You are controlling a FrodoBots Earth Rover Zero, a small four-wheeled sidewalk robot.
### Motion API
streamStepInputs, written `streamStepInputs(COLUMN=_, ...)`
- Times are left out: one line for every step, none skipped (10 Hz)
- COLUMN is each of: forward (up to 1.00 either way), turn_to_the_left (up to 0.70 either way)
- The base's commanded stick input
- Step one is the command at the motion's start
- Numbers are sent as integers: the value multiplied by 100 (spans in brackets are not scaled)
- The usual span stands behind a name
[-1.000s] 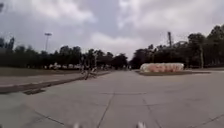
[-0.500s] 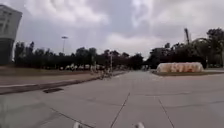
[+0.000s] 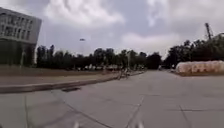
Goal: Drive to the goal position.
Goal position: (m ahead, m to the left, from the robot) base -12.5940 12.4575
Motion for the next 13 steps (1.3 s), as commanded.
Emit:
streamStepInputs(forward=0, turn_to_the_left=60)
streamStepInputs(forward=0, turn_to_the_left=60)
streamStepInputs(forward=0, turn_to_the_left=60)
streamStepInputs(forward=0, turn_to_the_left=60)
streamStepInputs(forward=0, turn_to_the_left=60)
streamStepInputs(forward=0, turn_to_the_left=60)
streamStepInputs(forward=0, turn_to_the_left=60)
streamStepInputs(forward=0, turn_to_the_left=60)
streamStepInputs(forward=0, turn_to_the_left=60)
streamStepInputs(forward=0, turn_to_the_left=55)
streamStepInputs(forward=0, turn_to_the_left=3)
streamStepInputs(forward=0, turn_to_the_left=1)
streamStepInputs(forward=0, turn_to_the_left=0)
